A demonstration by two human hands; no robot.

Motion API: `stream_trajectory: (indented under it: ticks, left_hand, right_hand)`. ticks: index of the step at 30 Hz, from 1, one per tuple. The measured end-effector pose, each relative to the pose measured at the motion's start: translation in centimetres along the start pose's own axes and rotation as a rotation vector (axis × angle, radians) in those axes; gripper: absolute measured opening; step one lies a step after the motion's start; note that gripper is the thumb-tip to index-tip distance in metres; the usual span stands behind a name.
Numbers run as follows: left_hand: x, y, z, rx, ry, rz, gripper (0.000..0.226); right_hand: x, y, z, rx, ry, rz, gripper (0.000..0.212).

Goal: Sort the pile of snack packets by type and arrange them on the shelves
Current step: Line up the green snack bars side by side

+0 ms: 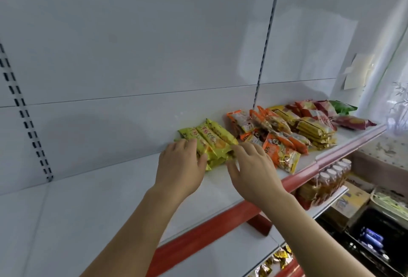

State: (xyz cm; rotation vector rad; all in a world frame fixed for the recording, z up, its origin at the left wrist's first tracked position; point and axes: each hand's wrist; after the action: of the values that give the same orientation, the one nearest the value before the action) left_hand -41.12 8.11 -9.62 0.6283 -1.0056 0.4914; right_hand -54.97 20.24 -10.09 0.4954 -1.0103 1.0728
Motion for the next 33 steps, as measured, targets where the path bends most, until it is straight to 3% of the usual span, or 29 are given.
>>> stream_trajectory:
  ticks: [5, 11, 17, 19, 21, 24, 27, 30, 33]
  left_hand:
    - [-2.1, 1.0, 5.3, 0.083, -0.035, -0.024, 0.047]
    - [-3.7, 1.7, 8.6, 0.188, -0.054, -0.008, 0.047]
    - [-4.3, 2.3, 10.3, 0.326, -0.040, -0.030, 0.038]
    - [-4.5, 2.6, 10.5, 0.365, 0.015, -0.023, 0.037]
    - [-4.6, 3.2, 10.7, 0.390, 0.176, -0.054, 0.033]
    - [-4.1, 4.9, 11.1, 0.429, 0.376, -0.283, 0.025]
    - [-3.5, 6.5, 12.0, 0.527, 0.362, -0.697, 0.025]
    - [-3.2, 6.1, 11.9, 0.597, 0.420, -0.741, 0.033]
    - [-2.6, 4.5, 11.2, 0.664, 0.447, -0.802, 0.037]
  right_hand:
    - [-1.9, 3.3, 6.7, 0.026, -0.007, -0.005, 0.037]
    - [-4.2, 5.2, 13.6, -0.047, -0.182, 0.107, 0.031]
    - [-5.2, 6.0, 17.8, 0.012, -0.357, 0.203, 0.025]
    - [-4.9, 6.2, 18.5, 0.000, -0.315, 0.266, 0.025]
    - [-4.0, 6.4, 18.8, -0.001, -0.213, 0.345, 0.034]
    - [-2.1, 6.1, 18.2, 0.037, -0.129, 0.561, 0.046]
    - [-1.9, 5.2, 16.8, 0.178, -0.094, 0.697, 0.028]
    - [-2.7, 5.1, 15.9, 0.301, -0.056, 0.798, 0.022]
    - [-3.9, 5.3, 16.7, 0.230, -0.042, 0.605, 0.032]
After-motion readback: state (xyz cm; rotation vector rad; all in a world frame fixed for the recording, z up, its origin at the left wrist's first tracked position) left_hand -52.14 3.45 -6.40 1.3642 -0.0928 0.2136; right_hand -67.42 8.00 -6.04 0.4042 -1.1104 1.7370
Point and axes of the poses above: each hand's wrist, its own z-axis towards the middle knuckle, its own x-axis out of the back of the hand, y = z × x, and after that the axes turned 5 degrees about y, right-handed
